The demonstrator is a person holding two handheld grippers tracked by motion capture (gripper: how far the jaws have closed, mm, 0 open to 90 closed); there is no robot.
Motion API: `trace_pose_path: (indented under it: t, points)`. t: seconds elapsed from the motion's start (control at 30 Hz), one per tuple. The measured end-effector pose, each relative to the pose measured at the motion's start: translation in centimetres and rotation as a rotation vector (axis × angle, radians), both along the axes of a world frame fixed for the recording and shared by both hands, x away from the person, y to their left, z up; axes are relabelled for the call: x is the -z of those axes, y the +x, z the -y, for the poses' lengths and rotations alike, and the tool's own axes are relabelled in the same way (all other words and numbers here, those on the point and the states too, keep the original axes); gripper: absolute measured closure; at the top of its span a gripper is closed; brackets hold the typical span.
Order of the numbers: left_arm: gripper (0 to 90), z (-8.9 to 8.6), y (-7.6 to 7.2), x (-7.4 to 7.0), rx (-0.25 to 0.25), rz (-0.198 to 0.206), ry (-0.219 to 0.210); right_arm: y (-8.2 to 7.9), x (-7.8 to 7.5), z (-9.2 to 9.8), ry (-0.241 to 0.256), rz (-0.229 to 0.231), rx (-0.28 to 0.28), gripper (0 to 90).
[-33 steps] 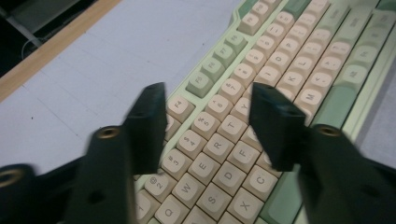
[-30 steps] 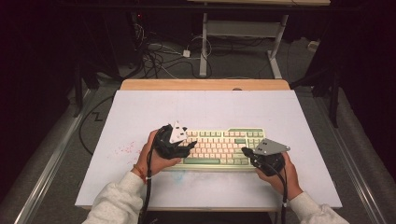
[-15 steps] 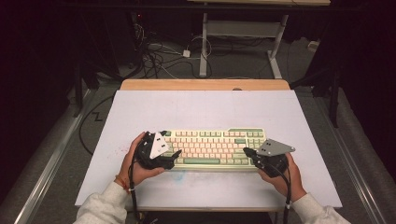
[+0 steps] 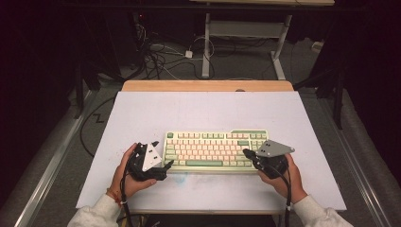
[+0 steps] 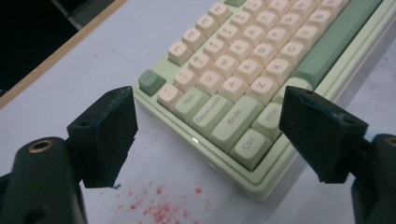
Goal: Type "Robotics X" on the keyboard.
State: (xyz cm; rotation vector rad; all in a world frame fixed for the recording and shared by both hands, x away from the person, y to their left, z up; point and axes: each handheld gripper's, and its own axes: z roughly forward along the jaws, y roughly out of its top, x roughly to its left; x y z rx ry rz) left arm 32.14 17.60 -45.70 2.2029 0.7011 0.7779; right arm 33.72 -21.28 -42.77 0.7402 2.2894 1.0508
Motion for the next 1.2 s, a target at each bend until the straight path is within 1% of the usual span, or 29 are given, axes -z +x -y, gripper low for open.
trace_pose_path:
  t: [0.07,0.17,0.23,0.27,0.33,0.37,0.47,0.53,0.57,0.6,0.7,0.8,0.93,1.2]
  points:
    - [18.2,-0.3,-0.2,0.2,-0.004,-0.01,-0.006,0.1,0.1,-0.3,-0.002,-0.004,0.0,90.0]
    - [18.1,-0.7,-0.7,0.4,-0.008,-0.009,-0.01,0.6,0.1,-0.9,-0.006,-0.008,-0.008,90.0]
    - [17.9,-1.0,-1.1,0.4,-0.015,-0.012,-0.003,0.7,0.2,-1.1,-0.007,-0.01,-0.008,90.0]
    - [17.6,-1.2,-1.3,0.4,-0.02,-0.013,-0.01,1.0,0.3,-1.6,-0.013,-0.01,-0.008,90.0]
    - [17.6,-1.8,-1.7,0.4,-0.027,-0.024,-0.036,1.4,0.5,-2.1,-0.022,-0.012,-0.012,90.0]
    - [17.6,-2.0,-1.9,0.5,-0.029,-0.027,-0.04,1.4,0.5,-2.1,-0.022,-0.012,-0.012,90.0]
    - [17.6,-2.5,-2.3,0.8,-0.038,-0.033,-0.027,2.0,0.6,-2.8,-0.025,-0.017,-0.014,90.0]
    - [17.6,-2.8,-2.4,0.9,-0.046,-0.042,-0.04,2.4,0.7,-3.3,-0.026,-0.02,-0.016,90.0]
    - [17.6,-2.9,-2.4,1.0,-0.046,-0.046,-0.044,2.7,0.8,-3.8,-0.031,-0.018,-0.02,90.0]
    - [17.6,-2.9,-2.5,1.0,-0.046,-0.045,-0.039,2.7,0.8,-3.8,-0.031,-0.018,-0.02,90.0]
    - [17.6,-2.8,-2.6,1.0,-0.042,-0.043,-0.03,3.4,1.1,-4.7,-0.036,-0.027,-0.025,90.0]
    - [17.6,-2.9,-2.5,1.1,-0.04,-0.051,-0.03,3.6,1.2,-5.0,-0.038,-0.03,-0.027,90.0]
    - [17.6,-2.8,-2.4,1.2,-0.034,-0.051,-0.028,4.0,1.3,-5.9,-0.04,-0.037,-0.033,90.0]
    - [17.6,-2.6,-2.3,1.3,-0.026,-0.062,-0.02,4.6,1.6,-6.7,-0.059,-0.048,-0.04,90.0]
